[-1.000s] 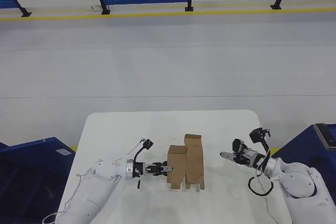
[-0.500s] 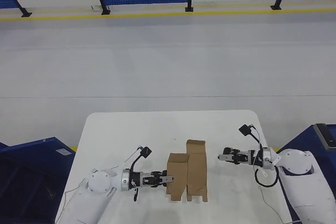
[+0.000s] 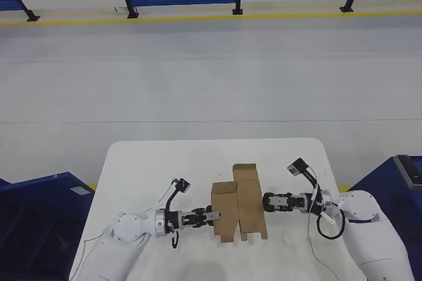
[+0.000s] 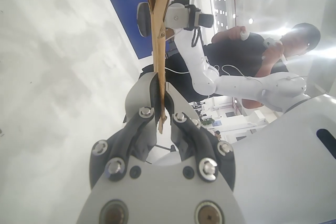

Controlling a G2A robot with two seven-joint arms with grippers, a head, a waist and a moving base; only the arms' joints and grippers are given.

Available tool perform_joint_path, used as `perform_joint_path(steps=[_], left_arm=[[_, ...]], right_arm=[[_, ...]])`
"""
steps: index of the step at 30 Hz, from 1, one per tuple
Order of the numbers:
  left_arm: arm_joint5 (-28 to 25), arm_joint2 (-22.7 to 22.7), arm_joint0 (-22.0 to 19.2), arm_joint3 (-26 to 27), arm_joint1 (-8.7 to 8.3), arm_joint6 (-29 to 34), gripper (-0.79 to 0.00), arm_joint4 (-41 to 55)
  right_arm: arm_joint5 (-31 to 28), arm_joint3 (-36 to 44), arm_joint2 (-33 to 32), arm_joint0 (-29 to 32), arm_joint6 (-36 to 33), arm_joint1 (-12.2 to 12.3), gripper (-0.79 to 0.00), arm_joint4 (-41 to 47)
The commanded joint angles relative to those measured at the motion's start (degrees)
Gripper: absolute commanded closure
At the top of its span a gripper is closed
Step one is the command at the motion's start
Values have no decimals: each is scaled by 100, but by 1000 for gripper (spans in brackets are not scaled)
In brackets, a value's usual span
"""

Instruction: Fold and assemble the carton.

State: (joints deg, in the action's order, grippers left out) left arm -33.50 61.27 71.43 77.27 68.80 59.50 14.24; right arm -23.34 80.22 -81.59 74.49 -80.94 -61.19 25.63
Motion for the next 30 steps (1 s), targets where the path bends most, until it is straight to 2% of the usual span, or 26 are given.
perform_joint_path(steps=[1,2,3,4,6,13,14,15,16,17,23,26,30], left_arm=[[17,-70,-11,5,10,-39,0,24],[1,-79,-19,-1,10,-64,0,28],[3,-95,-18,-3,11,-75,0,57],[7,-116,-15,3,13,-53,0,127],[-37,-118,-19,-10,7,-30,0,195],[-50,-105,-9,-53,-24,38,0,345],[-54,-105,-6,-57,-29,59,-31,364],[-80,-99,-1,-53,-33,65,-305,397],[-139,-91,19,-46,-36,63,-699,468],[-170,-83,34,-50,-41,82,-785,512],[-230,66,89,-84,-94,108,-785,689],[-156,329,147,-179,-161,311,-785,1161],[-63,824,109,-578,-275,536,-785,1541]], right_arm=[[-156,-44,113,-29,156,-1,-668,-114],[-218,-84,174,-44,218,-5,-489,-132],[-261,-115,236,-63,261,-10,-345,-123],[-272,-127,309,-77,271,-12,-259,-132],[-309,-150,403,-107,308,-13,0,-77],[-435,-167,591,-131,434,36,0,-208],[-437,-156,616,-128,436,45,0,-204],[-444,-149,634,-127,444,54,0,-200],[-465,-146,644,-127,464,63,0,-182],[-484,-144,658,-124,484,72,0,-175],[-624,-148,643,-120,624,134,0,-132],[-632,-156,634,-120,631,137,0,-121],[-632,-156,634,-120,631,137,0,-121]])
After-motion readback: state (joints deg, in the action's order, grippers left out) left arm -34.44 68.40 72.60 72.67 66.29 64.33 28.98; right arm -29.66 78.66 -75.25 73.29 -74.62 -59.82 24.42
